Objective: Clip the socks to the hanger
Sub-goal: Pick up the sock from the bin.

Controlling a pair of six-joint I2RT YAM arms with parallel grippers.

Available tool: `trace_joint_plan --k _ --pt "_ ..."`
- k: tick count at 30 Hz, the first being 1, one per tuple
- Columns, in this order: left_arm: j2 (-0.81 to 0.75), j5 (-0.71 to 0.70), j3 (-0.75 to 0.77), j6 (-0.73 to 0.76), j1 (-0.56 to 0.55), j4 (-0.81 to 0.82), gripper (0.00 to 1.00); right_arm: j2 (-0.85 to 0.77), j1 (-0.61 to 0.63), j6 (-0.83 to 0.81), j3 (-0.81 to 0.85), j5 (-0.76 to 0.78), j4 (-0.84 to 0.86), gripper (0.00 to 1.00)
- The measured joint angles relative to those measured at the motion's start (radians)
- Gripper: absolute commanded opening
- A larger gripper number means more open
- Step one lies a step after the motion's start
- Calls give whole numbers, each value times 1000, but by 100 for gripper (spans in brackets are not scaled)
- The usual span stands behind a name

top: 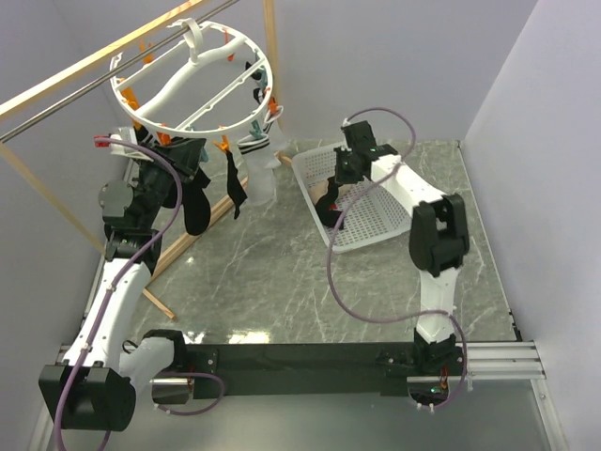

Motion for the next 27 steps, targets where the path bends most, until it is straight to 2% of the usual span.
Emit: trace_joint_plan --k 7,10,18,27 --pt "-16 0 0 -1 0 1 7 -354 0 10 -248 -112 125 0" --pt "-23 0 0 -1 0 0 7 -449 0 10 -319 -170 156 0" --pt "-44 1 -11 -5 0 1 7 -615 3 -66 -483 -307 143 0" --pt "-65 -5 -14 -4 -2 -8 7 -677 55 -210 -491 -356 43 0"
